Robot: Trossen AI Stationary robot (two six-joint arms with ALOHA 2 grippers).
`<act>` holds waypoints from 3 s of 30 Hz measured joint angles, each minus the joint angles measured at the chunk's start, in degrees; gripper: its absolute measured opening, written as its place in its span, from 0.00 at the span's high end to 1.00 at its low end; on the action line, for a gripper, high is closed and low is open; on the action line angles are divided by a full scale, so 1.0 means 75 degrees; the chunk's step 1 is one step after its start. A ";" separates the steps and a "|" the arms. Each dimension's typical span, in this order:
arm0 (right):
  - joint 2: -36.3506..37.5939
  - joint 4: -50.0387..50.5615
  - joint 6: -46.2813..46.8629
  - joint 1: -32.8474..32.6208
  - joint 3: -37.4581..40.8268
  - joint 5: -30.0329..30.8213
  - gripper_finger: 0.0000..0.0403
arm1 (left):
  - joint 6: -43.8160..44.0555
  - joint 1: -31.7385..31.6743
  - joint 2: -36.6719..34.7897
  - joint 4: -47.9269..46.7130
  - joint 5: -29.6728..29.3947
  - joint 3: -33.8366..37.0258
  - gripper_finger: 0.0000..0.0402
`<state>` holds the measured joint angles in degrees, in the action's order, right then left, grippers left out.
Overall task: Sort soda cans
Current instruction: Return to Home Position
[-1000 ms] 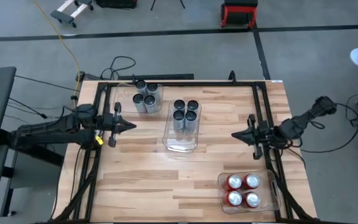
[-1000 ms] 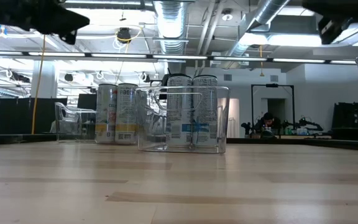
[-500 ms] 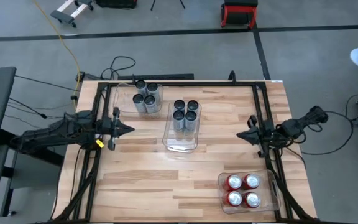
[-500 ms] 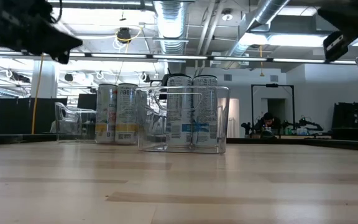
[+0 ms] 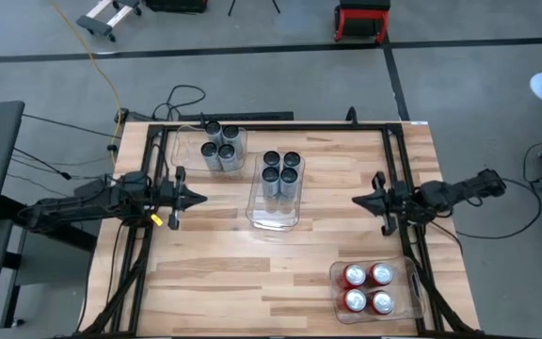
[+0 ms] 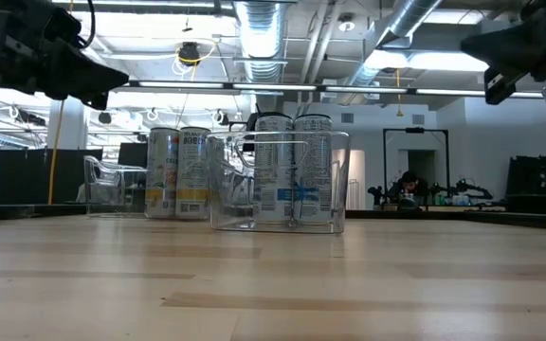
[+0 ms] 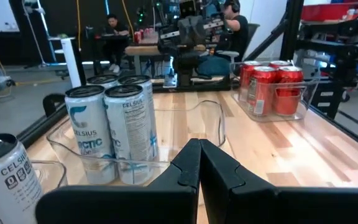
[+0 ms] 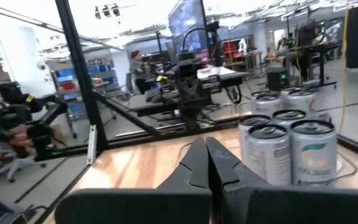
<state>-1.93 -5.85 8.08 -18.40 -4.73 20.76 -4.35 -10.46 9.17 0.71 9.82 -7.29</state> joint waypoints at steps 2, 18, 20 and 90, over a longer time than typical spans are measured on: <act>-0.0004 0.0003 -0.0063 0.0318 0.0000 -0.0202 1.00 | -0.0056 -0.0001 0.0000 -0.0056 0.0000 0.0000 1.00; 0.0096 -0.0253 0.0533 0.1826 0.0568 -0.2237 1.00 | 0.0207 0.0000 -0.1238 -0.1059 0.0018 0.0379 1.00; 0.0123 -0.0166 0.0469 0.1826 0.0568 -0.2238 1.00 | 0.0130 0.0000 -0.1189 -0.0821 0.0014 0.0397 1.00; 0.0117 0.0604 0.0600 0.1522 0.0592 -0.2557 0.91 | 0.1221 0.1227 -0.0373 0.0224 -0.0833 0.0915 1.00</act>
<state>-1.06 -1.32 12.58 -6.98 -0.30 1.58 4.81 -1.26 6.37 2.39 3.57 -0.43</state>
